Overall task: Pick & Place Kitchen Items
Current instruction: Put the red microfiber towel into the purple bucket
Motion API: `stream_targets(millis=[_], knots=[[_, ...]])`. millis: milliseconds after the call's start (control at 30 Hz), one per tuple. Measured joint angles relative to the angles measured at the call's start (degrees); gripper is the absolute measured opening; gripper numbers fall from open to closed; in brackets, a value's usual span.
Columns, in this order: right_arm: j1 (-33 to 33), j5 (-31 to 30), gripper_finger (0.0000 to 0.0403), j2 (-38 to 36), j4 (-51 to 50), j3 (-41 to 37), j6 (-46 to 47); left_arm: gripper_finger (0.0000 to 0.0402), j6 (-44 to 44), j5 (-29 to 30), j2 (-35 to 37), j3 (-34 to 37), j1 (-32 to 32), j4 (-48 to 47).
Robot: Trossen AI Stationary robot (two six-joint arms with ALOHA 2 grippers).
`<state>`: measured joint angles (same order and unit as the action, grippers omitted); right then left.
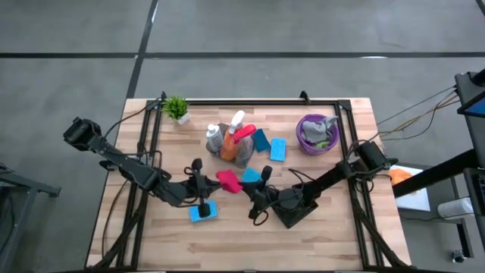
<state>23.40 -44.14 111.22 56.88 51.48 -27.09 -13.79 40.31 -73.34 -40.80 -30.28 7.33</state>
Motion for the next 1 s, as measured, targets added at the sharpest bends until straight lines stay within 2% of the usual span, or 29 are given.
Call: stream_targets(millis=[133, 233, 333, 533, 600, 867, 933, 1000], knots=[[0.3, 0.0, 0.0018, 0.0, 0.0, -0.1, -0.1, 0.0013, 2.0, -7.1, 0.0, 0.0, -0.3, -5.3], [0.5, 0.3, 0.0018, -0.1, 0.0, -0.1, 0.0, 0.0032, 5.0, -10.0, 0.0, 1.5, -1.5, -6.5], [0.7, 0.5, 0.0018, -0.1, 0.0, -0.1, 0.1, 0.0052, 8.7, -10.5, 0.5, 6.1, -2.9, 1.3], [1.0, 1.9, 0.0018, -0.1, 0.0, -0.2, 0.8, 0.0075, 12.7, -10.8, 2.3, 20.6, -3.0, 29.3], [1.0, 1.9, 0.0018, -0.1, 0.0, -0.2, 0.9, 0.0076, 12.7, -10.9, 3.4, 25.0, -2.8, 35.8], [1.0, 2.6, 0.0018, -0.1, -2.6, -0.4, 3.6, 0.0076, 9.4, -9.9, 9.3, 36.0, -2.4, 44.6], [1.0, 6.7, 0.0018, -0.1, -2.1, -1.1, 5.8, 0.0077, 9.4, -9.9, 11.3, 37.8, -2.4, 45.4], [0.9, 13.4, 0.0018, -0.1, -0.1, -2.1, 8.1, 0.0077, 9.4, -10.6, 13.2, 39.1, -2.4, 45.8]])
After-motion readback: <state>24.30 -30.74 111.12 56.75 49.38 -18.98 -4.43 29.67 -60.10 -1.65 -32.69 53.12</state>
